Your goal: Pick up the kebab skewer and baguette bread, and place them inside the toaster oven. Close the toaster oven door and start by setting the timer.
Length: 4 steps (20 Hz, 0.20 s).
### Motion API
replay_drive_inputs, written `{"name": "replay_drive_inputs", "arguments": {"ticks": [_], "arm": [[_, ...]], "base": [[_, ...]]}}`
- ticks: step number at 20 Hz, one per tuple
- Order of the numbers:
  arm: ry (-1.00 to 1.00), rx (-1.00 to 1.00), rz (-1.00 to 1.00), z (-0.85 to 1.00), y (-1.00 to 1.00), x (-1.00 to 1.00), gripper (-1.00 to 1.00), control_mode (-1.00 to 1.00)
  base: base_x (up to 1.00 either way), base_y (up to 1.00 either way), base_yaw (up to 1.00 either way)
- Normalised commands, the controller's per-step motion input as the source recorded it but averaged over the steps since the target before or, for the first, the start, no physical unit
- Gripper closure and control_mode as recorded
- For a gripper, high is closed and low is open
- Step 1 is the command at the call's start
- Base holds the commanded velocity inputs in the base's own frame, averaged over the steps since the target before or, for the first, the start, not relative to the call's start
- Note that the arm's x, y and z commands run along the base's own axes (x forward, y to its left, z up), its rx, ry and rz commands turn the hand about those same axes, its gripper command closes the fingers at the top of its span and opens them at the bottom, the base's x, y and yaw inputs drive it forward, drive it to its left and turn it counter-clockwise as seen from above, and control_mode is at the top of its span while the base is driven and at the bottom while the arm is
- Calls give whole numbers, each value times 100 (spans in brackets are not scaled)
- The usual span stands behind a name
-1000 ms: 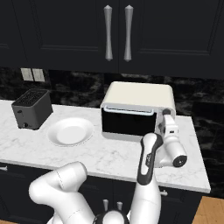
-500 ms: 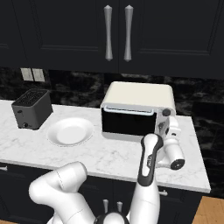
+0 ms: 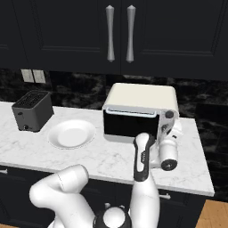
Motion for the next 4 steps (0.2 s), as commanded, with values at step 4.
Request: {"name": "replay_drive_inputs", "arguments": {"ticks": [4], "arm": [[13, 31, -18, 14, 0, 0, 100, -100]], "base": [[0, 0, 0]]}}
